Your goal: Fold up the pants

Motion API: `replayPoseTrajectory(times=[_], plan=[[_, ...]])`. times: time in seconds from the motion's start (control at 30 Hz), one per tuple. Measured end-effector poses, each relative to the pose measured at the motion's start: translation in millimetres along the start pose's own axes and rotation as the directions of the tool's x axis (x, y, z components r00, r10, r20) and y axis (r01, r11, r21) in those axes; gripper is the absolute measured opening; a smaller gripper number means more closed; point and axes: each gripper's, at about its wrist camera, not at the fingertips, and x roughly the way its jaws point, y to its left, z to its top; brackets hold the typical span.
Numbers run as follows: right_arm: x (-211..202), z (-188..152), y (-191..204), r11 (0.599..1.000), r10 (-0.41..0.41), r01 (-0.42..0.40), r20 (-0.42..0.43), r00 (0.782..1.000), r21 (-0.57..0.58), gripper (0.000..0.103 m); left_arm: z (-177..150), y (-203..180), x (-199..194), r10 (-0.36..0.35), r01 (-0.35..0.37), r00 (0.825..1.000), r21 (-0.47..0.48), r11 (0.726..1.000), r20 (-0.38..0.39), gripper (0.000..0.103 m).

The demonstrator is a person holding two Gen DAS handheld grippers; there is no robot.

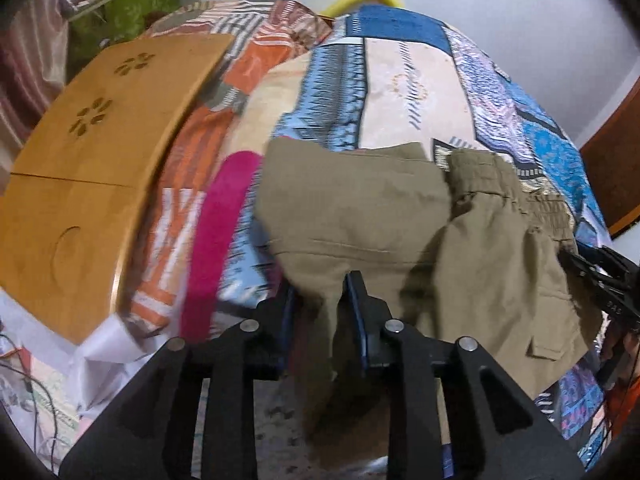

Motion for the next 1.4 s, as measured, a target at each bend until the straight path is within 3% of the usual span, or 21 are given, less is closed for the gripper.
replayPoseTrajectory(times=[0.1, 0.17, 0.23, 0.33, 0.47, 0.6, 0.77, 0.97, 1.17, 1.27, 1.33, 1.4], plan=[[-10.0, -5.1, -1.5, 1.000, -0.021, 0.021, -0.008, 1.000, -0.005, 0.048, -3.0, 10.6, -6.2, 0.038, -0.038, 0.999, -0.013, 0.999, -0.005, 0.029], [-18.0, -7.0, -3.1, 0.998, -0.059, 0.059, -0.013, 0.998, -0.009, 0.061, -7.4, 15.2, -13.3, 0.081, -0.081, 0.997, -0.020, 0.996, -0.005, 0.029], [-33.3, -10.7, -3.9, 0.998, -0.066, 0.066, 0.003, 0.998, -0.014, 0.061, -12.4, 17.6, -27.4, 0.122, -0.122, 0.993, -0.022, 0.992, 0.005, 0.028], [-65.5, -14.3, -1.9, 0.998, -0.064, 0.064, 0.049, 0.997, -0.016, 0.061, -17.3, 16.0, -53.2, 0.111, -0.110, 0.993, -0.025, 0.994, 0.034, 0.028], [-117.6, -13.0, 6.2, 0.999, -0.040, 0.042, 0.141, 0.989, -0.009, 0.061, -25.0, -5.6, -110.5, 0.103, -0.105, 0.986, 0.007, 0.994, 0.128, 0.028], [-182.2, -12.6, 20.5, 1.000, 0.004, -0.006, 0.267, 0.964, 0.007, 0.061, -37.1, -41.3, -181.0, 0.081, -0.098, 0.964, 0.055, 0.994, 0.255, 0.028], [-256.7, -20.3, 43.8, 0.999, 0.048, -0.050, 0.406, 0.913, -0.006, 0.061, -63.8, -85.8, -269.4, 0.018, -0.066, 0.910, 0.101, 0.993, 0.414, 0.028], [-339.2, -49.0, 76.8, 0.997, 0.077, -0.053, 0.578, 0.813, -0.057, 0.061, -113.4, -133.2, -365.5, -0.059, -0.042, 0.817, 0.162, 0.986, 0.574, 0.028], [-391.3, -86.0, 108.7, 0.992, 0.127, -0.074, 0.679, 0.723, -0.107, 0.061, -168.5, -167.8, -427.8, -0.099, -0.060, 0.717, 0.202, 0.977, 0.690, 0.028], [-405.1, -103.3, 120.6, 0.989, 0.145, -0.084, 0.711, 0.688, -0.120, 0.061, -191.6, -178.3, -444.5, -0.111, -0.063, 0.690, 0.212, 0.975, 0.715, 0.029], [-410.9, -112.3, 127.1, 0.988, 0.152, -0.086, 0.725, 0.672, -0.128, 0.061, -203.1, -181.3, -450.4, -0.115, -0.061, 0.679, 0.211, 0.976, 0.725, 0.037], [-412.7, -119.7, 131.2, 0.989, 0.149, -0.084, 0.738, 0.658, -0.125, 0.068, -215.1, -181.8, -455.4, -0.116, -0.057, 0.659, 0.203, 0.977, 0.743, 0.054]])
